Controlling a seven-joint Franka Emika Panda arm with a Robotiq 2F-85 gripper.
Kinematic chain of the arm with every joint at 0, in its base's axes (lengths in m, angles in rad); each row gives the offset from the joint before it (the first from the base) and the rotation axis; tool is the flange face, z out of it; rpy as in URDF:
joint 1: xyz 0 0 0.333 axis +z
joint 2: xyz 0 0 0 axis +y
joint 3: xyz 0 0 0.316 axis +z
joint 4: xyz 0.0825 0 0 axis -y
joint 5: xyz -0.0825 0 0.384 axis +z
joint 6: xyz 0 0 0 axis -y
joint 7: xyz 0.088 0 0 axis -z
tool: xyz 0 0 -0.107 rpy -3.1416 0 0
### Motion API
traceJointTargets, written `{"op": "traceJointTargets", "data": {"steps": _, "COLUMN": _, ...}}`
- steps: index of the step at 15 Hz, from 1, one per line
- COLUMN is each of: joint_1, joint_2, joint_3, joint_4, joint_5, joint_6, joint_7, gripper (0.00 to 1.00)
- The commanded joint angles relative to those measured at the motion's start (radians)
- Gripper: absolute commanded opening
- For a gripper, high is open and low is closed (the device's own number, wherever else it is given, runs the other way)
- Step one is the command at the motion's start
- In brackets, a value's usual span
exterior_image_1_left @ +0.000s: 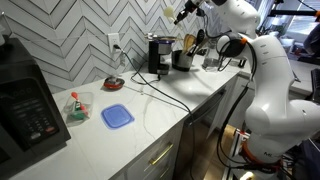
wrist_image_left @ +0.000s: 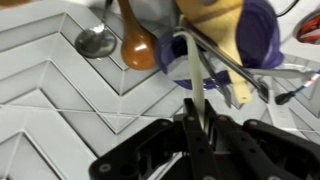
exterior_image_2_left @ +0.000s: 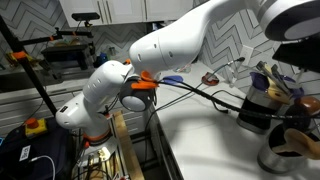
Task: Remove the white cooking utensil from the metallic utensil holding bucket and move it to the left next to the clear bowl with an orange spoon inside
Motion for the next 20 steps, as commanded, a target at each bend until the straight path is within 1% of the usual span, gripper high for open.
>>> {"op": "traceJointTargets", "data": {"steps": 1, "joint_1": 0.043, "joint_2": -0.049, "joint_3": 0.035, "joint_4": 0.003, "joint_5": 0.052, "joint_6": -0.136, "joint_7": -0.048, "gripper": 0.03}}
{"op": "traceJointTargets", "data": {"steps": 2, "joint_1": 0.066, "joint_2": -0.061, "joint_3": 0.038, "joint_4": 0.005, "joint_5": 0.055, "joint_6": -0.161, "joint_7": -0.058, "gripper": 0.03}}
{"op": "traceJointTargets", "data": {"steps": 4, "joint_1": 0.124, "joint_2": -0.09, "joint_3": 0.027, "joint_4": 0.007, "joint_5": 0.041, "joint_6": -0.171, "joint_7": -0.069, "gripper": 0.03}}
{"op": "traceJointTargets", "data": {"steps": 8, "joint_1": 0.229, "joint_2": -0.12, "joint_3": 0.021, "joint_4": 0.007, "joint_5": 0.048, "joint_6": -0.176, "joint_7": -0.031, "gripper": 0.03}}
{"op": "traceJointTargets", "data": {"steps": 9, "joint_1": 0.211, "joint_2": -0.11, "joint_3": 0.01, "joint_4": 0.007, "joint_5": 0.052, "joint_6": -0.145, "joint_7": -0.041, "gripper": 0.1}}
{"op": "traceJointTargets", "data": {"steps": 11, "joint_1": 0.246, "joint_2": -0.117, "joint_3": 0.009, "joint_4": 0.007, "joint_5": 0.052, "joint_6": -0.146, "joint_7": -0.032, "gripper": 0.1}}
{"op": "traceJointTargets", "data": {"steps": 14, "joint_1": 0.247, "joint_2": -0.117, "joint_3": 0.007, "joint_4": 0.006, "joint_5": 0.051, "joint_6": -0.146, "joint_7": -0.032, "gripper": 0.1}}
{"op": "traceJointTargets", "data": {"steps": 15, "joint_1": 0.262, "joint_2": -0.098, "joint_3": 0.027, "joint_4": 0.006, "joint_5": 0.065, "joint_6": -0.184, "joint_7": -0.076, "gripper": 0.03}}
{"op": "traceJointTargets", "data": {"steps": 16, "joint_1": 0.278, "joint_2": -0.086, "joint_3": 0.041, "joint_4": 0.005, "joint_5": 0.078, "joint_6": -0.215, "joint_7": -0.094, "gripper": 0.03}}
{"op": "traceJointTargets", "data": {"steps": 17, "joint_1": 0.311, "joint_2": -0.075, "joint_3": 0.048, "joint_4": 0.002, "joint_5": 0.088, "joint_6": -0.222, "joint_7": -0.095, "gripper": 0.03}}
{"op": "traceJointTargets", "data": {"steps": 20, "joint_1": 0.391, "joint_2": -0.061, "joint_3": 0.068, "joint_4": -0.007, "joint_5": 0.106, "joint_6": -0.296, "joint_7": -0.103, "gripper": 0.03}}
